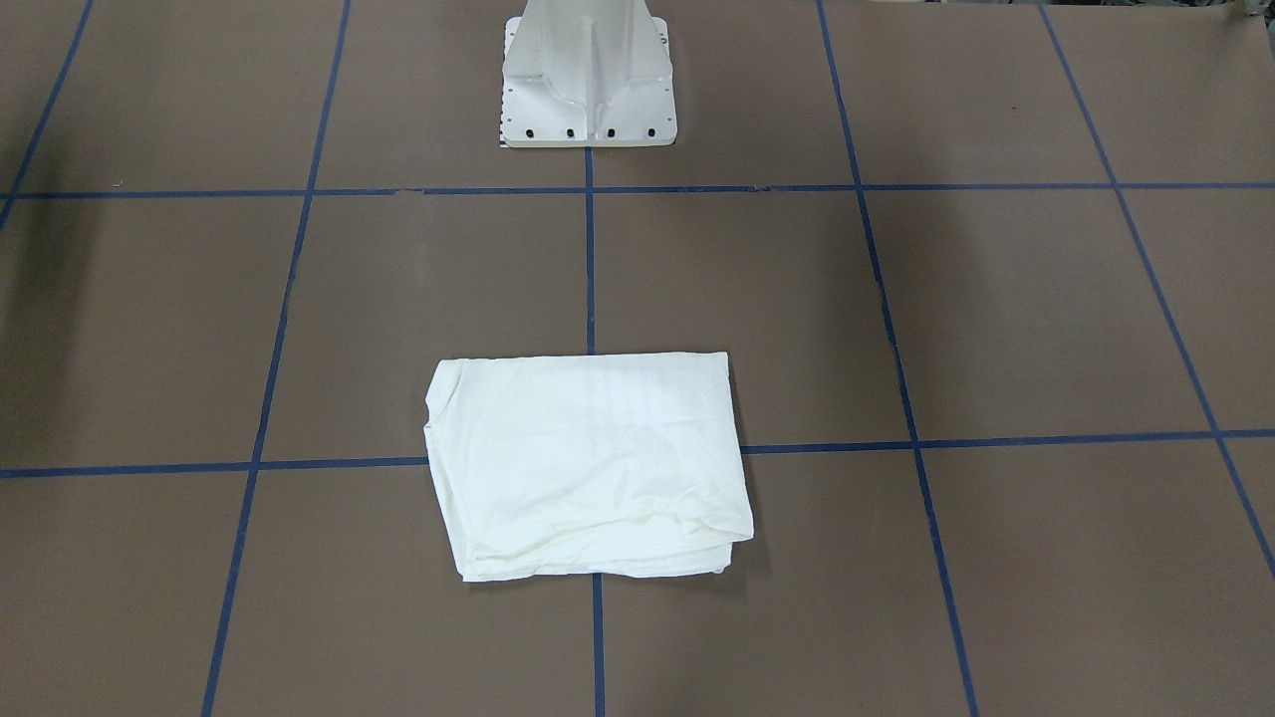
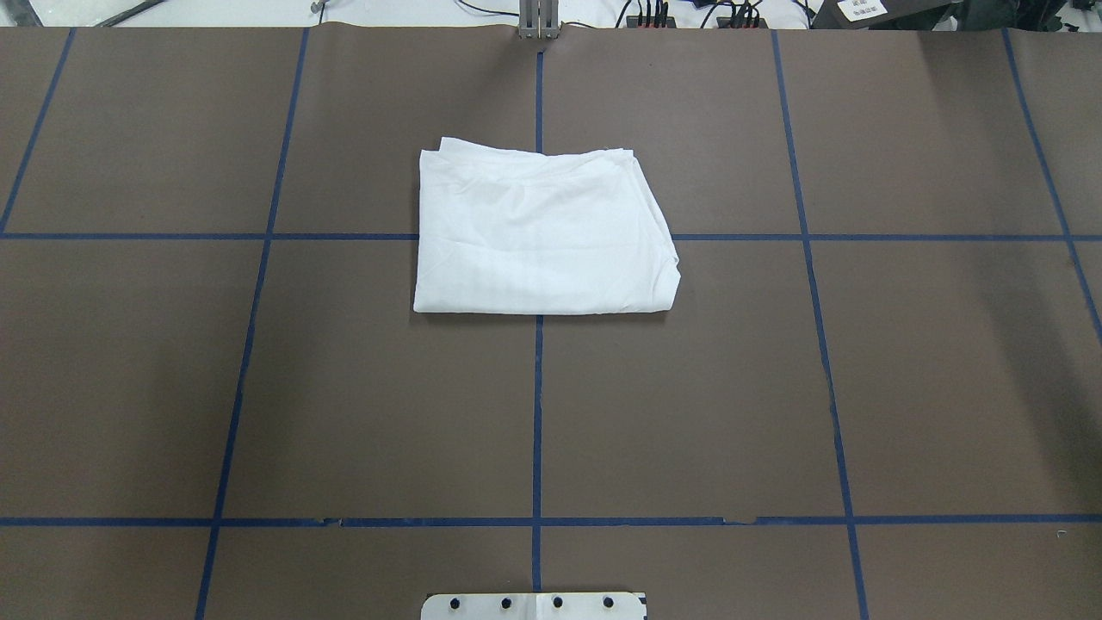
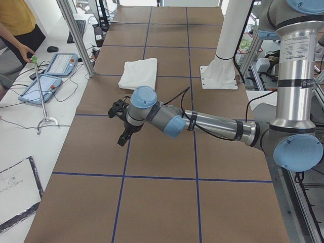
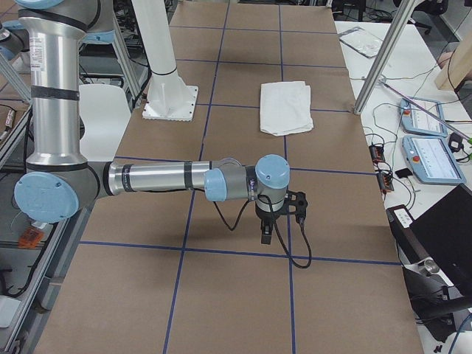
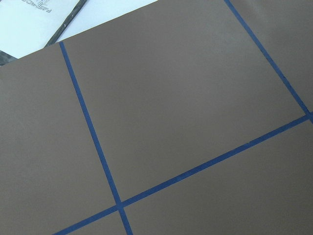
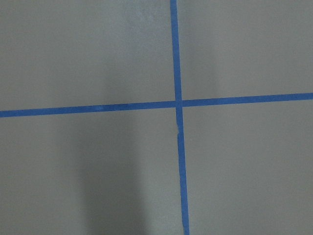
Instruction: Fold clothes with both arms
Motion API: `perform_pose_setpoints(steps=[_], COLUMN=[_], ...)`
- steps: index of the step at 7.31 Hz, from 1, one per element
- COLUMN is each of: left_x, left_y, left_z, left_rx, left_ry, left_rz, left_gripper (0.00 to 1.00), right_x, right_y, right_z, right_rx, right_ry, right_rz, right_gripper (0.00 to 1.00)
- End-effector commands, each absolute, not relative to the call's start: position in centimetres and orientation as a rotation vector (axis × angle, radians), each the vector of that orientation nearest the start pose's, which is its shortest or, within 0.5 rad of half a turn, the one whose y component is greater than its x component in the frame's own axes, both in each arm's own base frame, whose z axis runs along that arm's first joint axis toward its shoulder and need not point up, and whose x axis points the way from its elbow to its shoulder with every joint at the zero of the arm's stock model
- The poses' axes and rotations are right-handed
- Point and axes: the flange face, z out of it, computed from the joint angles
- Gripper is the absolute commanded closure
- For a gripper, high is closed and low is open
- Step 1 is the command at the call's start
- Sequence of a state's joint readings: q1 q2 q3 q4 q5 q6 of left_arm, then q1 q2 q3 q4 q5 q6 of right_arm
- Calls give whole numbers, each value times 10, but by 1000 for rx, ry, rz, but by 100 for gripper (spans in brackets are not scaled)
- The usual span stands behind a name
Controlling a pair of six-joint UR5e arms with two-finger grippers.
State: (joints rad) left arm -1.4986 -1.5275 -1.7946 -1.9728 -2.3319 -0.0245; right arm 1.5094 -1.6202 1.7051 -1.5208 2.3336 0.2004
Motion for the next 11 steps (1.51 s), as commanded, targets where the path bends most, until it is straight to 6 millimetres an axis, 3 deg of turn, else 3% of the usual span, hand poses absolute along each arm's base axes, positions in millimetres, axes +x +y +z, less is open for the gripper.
perform_pose_setpoints(steps=[1, 11], left_x=[-29, -27], left_y=[-495, -500], left_z=[531, 521], left_rx=[503, 519], left_ry=[766, 770], left_rz=[261, 269], left_gripper=[0, 0], right_x=[35, 35], right_y=[-482, -486], right_z=[604, 584], right_rx=[47, 79], right_ry=[-772, -779], right_rz=[66, 61], right_gripper=[0, 0])
